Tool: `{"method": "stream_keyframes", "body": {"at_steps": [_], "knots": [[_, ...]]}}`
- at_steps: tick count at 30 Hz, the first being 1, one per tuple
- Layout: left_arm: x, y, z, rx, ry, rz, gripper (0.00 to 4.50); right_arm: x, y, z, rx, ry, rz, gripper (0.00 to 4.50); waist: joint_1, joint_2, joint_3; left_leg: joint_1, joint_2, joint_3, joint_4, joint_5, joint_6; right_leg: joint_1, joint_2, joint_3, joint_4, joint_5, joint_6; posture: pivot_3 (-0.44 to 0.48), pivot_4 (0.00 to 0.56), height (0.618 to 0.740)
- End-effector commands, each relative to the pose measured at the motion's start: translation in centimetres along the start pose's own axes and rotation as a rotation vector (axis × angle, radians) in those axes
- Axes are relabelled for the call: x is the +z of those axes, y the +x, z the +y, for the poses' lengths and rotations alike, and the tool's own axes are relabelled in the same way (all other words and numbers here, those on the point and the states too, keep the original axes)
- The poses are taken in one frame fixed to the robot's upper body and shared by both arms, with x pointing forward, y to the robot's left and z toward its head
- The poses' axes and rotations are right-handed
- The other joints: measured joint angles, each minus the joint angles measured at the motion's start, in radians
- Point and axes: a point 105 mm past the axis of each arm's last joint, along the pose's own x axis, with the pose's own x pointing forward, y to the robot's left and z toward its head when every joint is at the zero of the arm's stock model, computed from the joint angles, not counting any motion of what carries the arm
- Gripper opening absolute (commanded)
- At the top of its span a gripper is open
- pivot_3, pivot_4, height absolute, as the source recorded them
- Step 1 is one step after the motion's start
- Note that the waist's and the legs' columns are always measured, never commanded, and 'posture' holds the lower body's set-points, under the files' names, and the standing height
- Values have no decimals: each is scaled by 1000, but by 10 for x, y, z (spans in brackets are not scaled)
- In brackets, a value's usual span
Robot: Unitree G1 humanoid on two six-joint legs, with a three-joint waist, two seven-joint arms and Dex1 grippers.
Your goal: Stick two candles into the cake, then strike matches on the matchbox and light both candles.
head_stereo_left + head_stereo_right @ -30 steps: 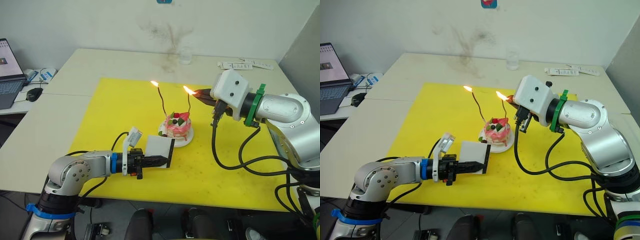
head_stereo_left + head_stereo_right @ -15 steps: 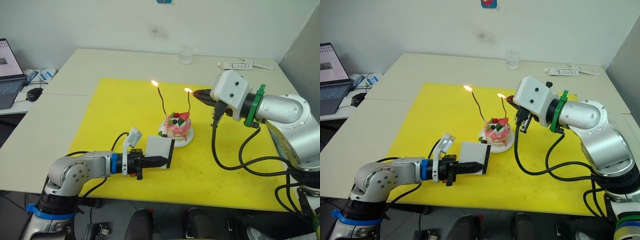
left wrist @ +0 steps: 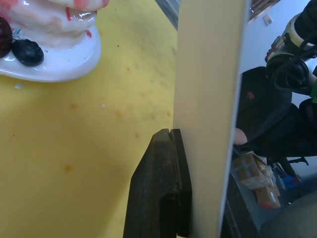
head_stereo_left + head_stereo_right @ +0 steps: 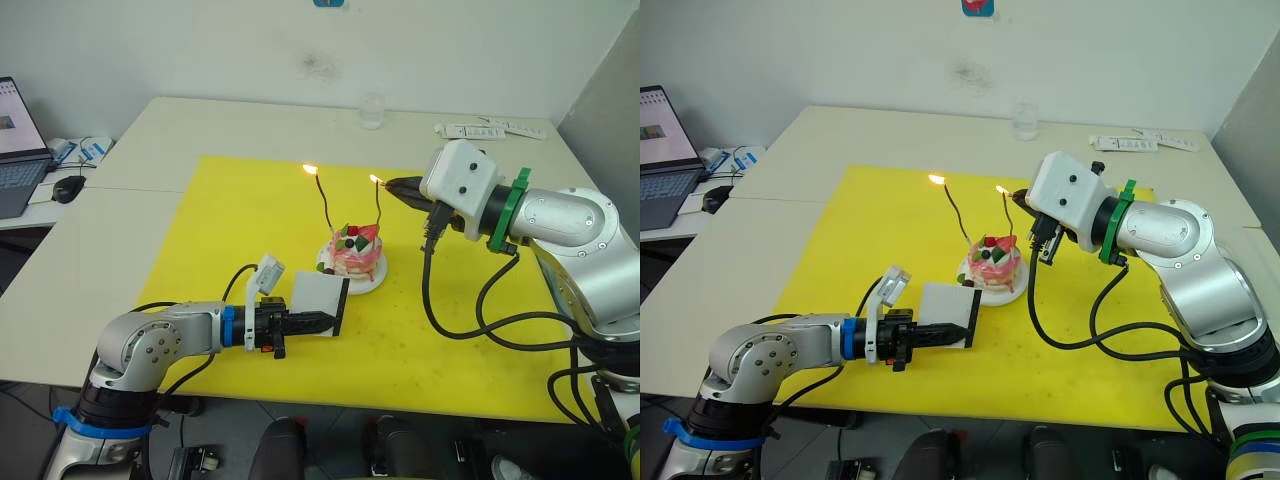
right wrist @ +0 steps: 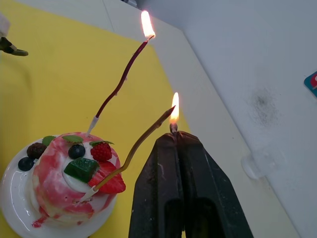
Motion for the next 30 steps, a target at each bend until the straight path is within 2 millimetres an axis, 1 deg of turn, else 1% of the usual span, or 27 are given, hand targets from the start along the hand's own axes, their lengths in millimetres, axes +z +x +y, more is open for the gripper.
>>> {"method": "stream_keyframes", "body": {"at_steps": [1, 11, 30], "knots": [[4, 2, -7, -30, 33, -4, 0, 9, -5, -4, -24, -38, -33, 8, 0, 0, 0, 0, 0, 0, 0, 0, 0, 0, 0, 0, 0, 0, 0, 0, 150, 706], [4, 3, -7, -33, 34, 1, 0, 7, -7, -1, -26, -35, -40, 8, 0, 0, 0, 0, 0, 0, 0, 0, 0, 0, 0, 0, 0, 0, 0, 0, 150, 706], [4, 3, -7, -38, 34, 4, 0, 11, -8, -7, -73, -46, -64, 8, 0, 0, 0, 0, 0, 0, 0, 0, 0, 0, 0, 0, 0, 0, 0, 0, 150, 706]]}}
